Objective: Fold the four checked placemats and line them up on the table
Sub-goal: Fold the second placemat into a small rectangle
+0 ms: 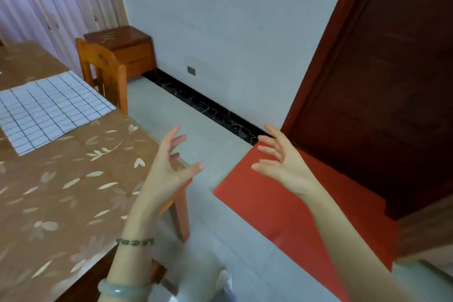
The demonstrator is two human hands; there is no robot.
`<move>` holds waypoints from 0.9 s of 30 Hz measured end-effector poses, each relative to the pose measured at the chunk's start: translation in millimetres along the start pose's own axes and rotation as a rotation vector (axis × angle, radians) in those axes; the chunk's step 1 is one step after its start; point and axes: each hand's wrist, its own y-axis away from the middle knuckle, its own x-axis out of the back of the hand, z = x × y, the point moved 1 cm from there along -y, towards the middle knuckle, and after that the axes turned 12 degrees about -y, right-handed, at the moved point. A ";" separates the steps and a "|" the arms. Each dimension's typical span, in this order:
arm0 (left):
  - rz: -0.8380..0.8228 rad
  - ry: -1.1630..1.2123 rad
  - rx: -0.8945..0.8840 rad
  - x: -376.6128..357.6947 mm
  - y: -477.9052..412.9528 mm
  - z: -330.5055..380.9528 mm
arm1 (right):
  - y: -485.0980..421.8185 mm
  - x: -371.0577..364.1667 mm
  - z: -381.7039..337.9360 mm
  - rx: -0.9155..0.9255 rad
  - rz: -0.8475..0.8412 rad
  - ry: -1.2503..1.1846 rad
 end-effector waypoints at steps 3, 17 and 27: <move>0.070 -0.007 -0.002 -12.3 -55.1 -7.2 | -60.4 17.6 4.1 -0.029 -0.021 -0.013; 0.344 0.070 0.112 -20.3 -222.9 -47.1 | -298.4 33.9 22.5 -0.101 -0.182 -0.052; 0.632 0.040 0.178 -13.1 -370.7 -81.0 | -514.0 21.7 34.7 -0.152 -0.418 -0.077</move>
